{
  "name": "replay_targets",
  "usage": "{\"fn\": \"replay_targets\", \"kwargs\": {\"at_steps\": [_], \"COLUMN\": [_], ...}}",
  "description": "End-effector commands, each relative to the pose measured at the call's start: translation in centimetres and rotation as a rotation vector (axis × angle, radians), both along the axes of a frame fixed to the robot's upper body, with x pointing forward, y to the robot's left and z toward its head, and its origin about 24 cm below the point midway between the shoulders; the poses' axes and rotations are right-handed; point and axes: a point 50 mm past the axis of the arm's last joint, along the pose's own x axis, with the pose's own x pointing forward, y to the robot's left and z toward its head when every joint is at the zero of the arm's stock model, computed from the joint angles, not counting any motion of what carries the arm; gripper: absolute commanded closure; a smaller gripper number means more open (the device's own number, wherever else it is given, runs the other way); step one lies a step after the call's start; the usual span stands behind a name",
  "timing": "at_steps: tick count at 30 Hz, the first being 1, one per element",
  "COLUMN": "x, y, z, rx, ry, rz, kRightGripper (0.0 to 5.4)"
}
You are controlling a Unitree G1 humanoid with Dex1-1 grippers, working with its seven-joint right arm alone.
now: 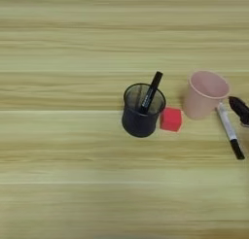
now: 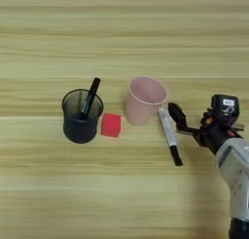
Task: Move the objects on the table
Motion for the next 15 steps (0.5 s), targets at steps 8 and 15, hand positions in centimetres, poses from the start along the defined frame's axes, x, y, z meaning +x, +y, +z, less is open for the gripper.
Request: {"fn": "replay_targets", "kwargs": {"at_steps": [8,15], "x": [-0.2,-0.2], "y": [-0.2,2.1], "z": [6.0,7.4], "rx": [-0.154,-0.090], "ry": [-0.282,-0.496], "rz": [-0.053,-0.042], "kRightGripper": [0.05,0.05]}}
